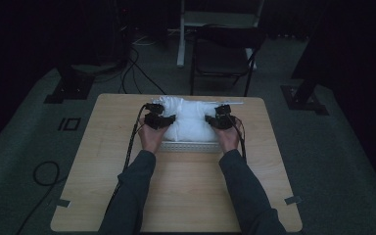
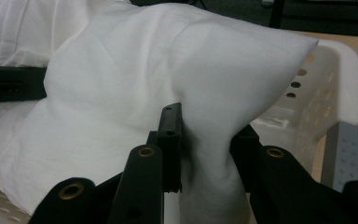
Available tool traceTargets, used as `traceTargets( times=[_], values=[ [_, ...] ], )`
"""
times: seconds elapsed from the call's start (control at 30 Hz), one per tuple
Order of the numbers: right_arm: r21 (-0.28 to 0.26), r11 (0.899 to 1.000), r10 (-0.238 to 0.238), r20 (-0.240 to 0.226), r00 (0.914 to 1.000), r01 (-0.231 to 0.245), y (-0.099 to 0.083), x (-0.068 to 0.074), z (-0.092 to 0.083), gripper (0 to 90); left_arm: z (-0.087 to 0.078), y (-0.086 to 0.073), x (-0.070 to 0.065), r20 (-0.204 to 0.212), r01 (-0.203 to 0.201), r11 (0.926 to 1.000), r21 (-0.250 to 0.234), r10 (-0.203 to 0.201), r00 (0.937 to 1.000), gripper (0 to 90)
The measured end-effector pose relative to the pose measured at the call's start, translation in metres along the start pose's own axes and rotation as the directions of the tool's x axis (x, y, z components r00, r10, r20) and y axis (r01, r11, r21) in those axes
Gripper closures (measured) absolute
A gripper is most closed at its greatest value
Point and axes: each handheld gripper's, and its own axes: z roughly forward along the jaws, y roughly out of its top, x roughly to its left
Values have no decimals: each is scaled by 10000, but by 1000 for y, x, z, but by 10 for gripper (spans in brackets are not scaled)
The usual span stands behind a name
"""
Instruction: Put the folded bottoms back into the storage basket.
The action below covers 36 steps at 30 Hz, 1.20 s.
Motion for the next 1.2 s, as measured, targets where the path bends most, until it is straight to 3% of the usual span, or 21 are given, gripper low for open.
traceTargets(
  times=[0.5,0.83,1.0,1.1,1.2],
  values=[
    [227,9997,-26,154,9999,22,-4,2,4,736,-1,-5,-5,-422,75,9995,303,-62,9991,525],
    [384,9992,73,226,9997,-82,-10,-1,4,735,5,-12,-14,-868,-395,9962,779,463,9952,507],
    [725,9974,-28,249,9997,10,-13,-2,7,723,7,-17,-10,-987,-96,9949,1003,196,9949,478],
    [629,9980,-83,316,9995,63,-12,-3,6,709,7,-17,-9,-1107,15,9935,1136,111,9938,449],
    [605,9980,-195,344,9992,173,-11,-2,4,642,7,-17,-9,-1150,36,9930,1182,101,9933,414]
  ],
)
